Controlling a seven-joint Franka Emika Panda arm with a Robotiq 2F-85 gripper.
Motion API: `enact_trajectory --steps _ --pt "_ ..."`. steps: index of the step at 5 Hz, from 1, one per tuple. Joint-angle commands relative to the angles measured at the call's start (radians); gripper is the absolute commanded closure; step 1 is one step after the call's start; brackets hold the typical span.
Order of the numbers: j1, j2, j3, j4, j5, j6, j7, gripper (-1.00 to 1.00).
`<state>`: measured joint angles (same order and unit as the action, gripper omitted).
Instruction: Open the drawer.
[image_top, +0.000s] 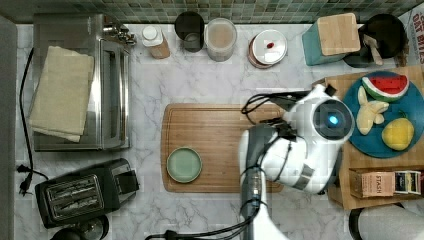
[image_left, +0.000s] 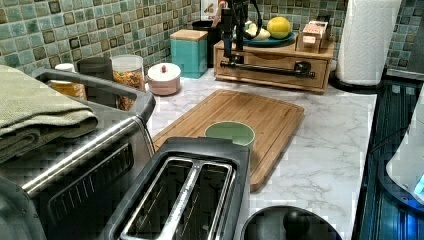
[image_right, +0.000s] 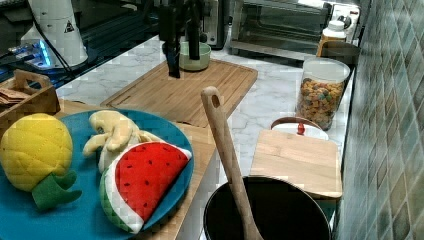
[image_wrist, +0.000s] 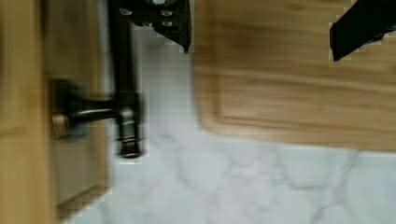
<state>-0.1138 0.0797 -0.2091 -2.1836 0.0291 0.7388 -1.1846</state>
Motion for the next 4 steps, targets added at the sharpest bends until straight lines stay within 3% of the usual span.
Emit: enact_trajectory --steps 1,2,3,4 --pt "-0.092 -0.016 -0.041 0.003 0.047 -0.035 -0.217 -1.0" --pt "-0.104 -0.021 -0.036 -0.066 0.063 0.059 -0.289 -1.0" --pt "-0.073 0.005 -0.072 -0.107 0.131 0.129 -0.338 -1.0" --pt "-0.09 -0.022 -0.044 -0.179 0.141 0.191 -0.307 -1.0"
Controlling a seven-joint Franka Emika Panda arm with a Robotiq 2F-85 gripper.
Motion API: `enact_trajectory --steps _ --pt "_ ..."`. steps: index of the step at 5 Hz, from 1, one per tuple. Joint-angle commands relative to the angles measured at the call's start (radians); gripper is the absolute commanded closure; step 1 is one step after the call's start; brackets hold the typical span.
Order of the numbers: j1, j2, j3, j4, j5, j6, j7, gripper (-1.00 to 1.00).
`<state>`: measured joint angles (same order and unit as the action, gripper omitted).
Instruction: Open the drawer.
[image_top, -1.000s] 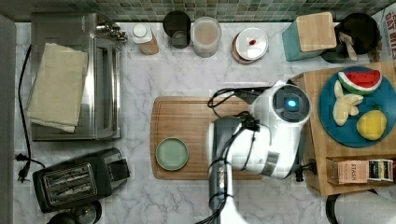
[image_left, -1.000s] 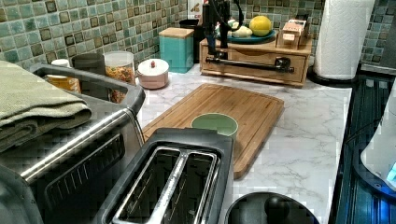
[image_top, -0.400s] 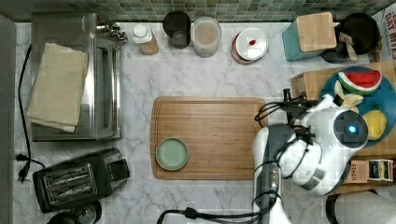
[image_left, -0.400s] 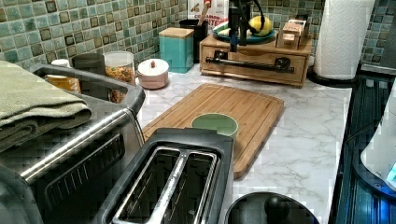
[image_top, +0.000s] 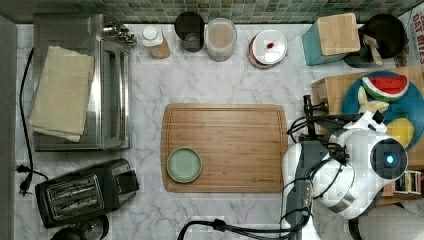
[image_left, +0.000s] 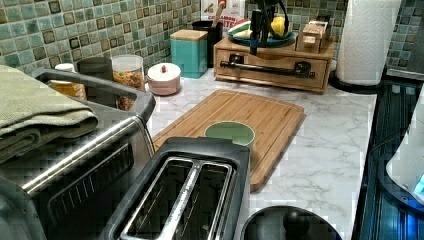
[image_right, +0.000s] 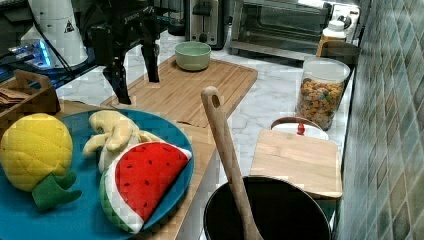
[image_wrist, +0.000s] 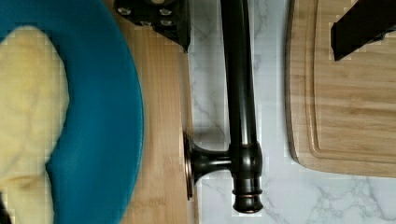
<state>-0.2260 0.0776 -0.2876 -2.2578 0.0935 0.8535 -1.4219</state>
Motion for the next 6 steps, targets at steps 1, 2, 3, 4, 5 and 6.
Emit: enact_trajectory --steps 1,2,3,4,5,6 --pt "0.043 -0.016 0.027 -0.139 0.028 0.123 0.003 -1.0" --pt "0.025 0.051 0.036 -0.164 0.156 0.235 -0.129 -1.0" --pt "0.012 0.107 0.057 -0.191 0.157 0.348 -0.125 -1.0" --pt "-0.022 0.164 0.094 -0.194 0.25 0.398 -0.187 -1.0" --pt "-0.04 0.175 0.134 -0.222 0.302 0.458 -0.2 -1.0" --pt "0.003 0.154 0.097 -0.224 0.244 0.436 -0.134 -1.0"
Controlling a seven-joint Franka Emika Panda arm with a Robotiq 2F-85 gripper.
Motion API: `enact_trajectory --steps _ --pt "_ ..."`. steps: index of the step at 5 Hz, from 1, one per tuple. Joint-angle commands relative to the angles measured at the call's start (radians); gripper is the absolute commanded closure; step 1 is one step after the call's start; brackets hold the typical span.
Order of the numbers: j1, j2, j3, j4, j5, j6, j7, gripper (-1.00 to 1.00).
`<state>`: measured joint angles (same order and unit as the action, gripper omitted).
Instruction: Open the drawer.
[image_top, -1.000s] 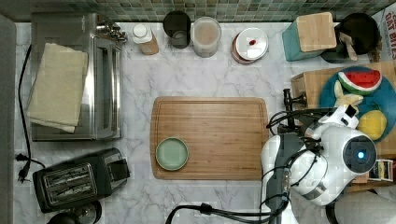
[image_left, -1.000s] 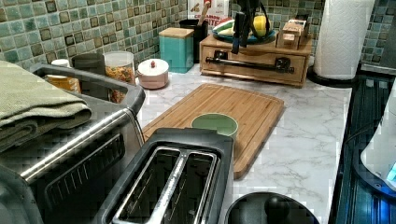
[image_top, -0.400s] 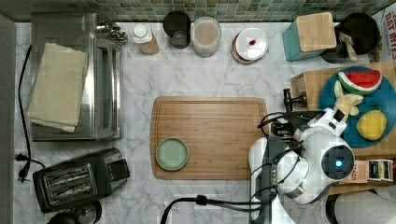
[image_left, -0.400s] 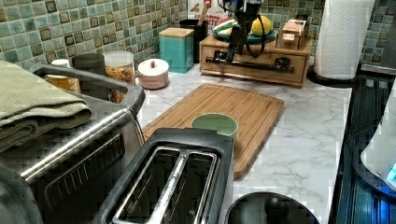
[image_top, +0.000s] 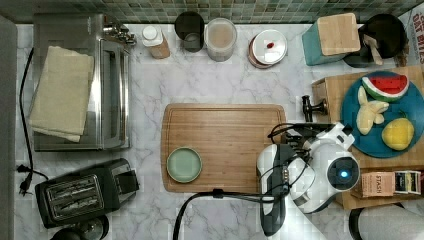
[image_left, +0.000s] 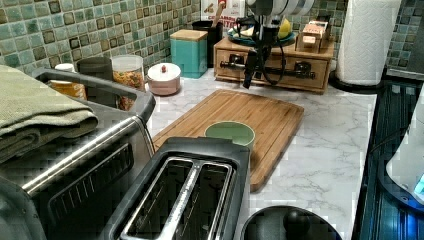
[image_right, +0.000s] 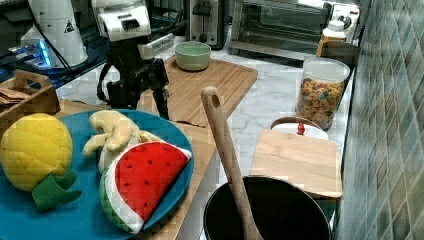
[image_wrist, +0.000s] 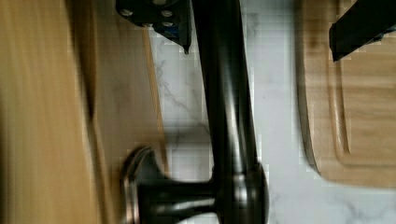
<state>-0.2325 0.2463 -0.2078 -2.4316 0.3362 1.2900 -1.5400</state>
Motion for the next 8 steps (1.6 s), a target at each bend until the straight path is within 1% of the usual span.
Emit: enact_trajectory --steps 1,2,3,4,6,7,8 --pt "0.05 -0.031 0.004 -0.029 -0.039 -0.083 0.009 -1.0" --pt "0.037 -0.054 0.082 -0.077 0.045 -0.02 -0.063 -1.0" --pt "0.053 -0.049 0.144 -0.108 0.11 0.012 -0.082 -1.0" --pt "0.11 -0.097 0.173 -0.181 0.113 0.05 -0.013 -1.0" --pt "0.302 -0.246 0.133 -0.3 -0.093 -0.001 0.332 -1.0" --pt "0.299 -0.29 0.174 -0.314 -0.093 -0.04 0.344 -1.0" --pt "0.3 -0.267 0.206 -0.319 0.052 -0.006 0.203 -1.0"
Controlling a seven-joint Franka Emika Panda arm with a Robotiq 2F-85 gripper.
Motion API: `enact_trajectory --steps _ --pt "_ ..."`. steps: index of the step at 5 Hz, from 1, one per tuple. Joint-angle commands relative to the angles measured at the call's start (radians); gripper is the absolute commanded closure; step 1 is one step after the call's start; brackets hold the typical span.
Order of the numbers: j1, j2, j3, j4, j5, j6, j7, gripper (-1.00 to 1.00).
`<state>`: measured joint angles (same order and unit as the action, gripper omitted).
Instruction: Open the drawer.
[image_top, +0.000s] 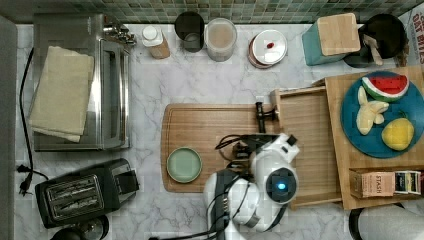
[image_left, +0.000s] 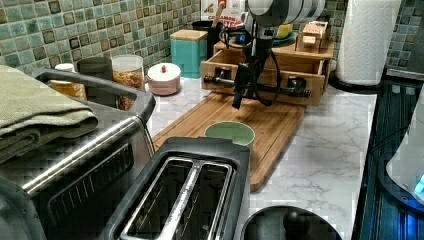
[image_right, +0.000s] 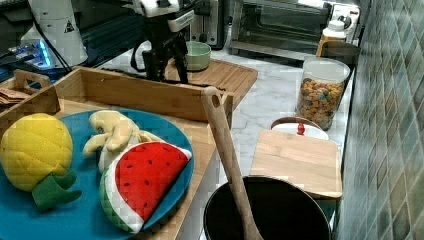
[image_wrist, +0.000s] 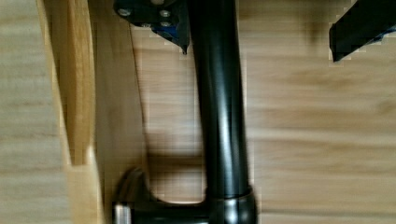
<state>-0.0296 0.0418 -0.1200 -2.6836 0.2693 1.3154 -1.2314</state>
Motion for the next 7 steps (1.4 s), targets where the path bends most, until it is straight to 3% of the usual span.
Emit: enact_trajectory --steps 1,2,7 --pt "0.141 -0.058 0.095 -0.071 0.182 -0.01 -0.13 -1.0" --pt "0.154 -0.108 0.106 -0.087 0.055 -0.032 0.039 -1.0" --pt "0.147 -0.108 0.113 -0.087 0.057 -0.032 0.038 -1.0"
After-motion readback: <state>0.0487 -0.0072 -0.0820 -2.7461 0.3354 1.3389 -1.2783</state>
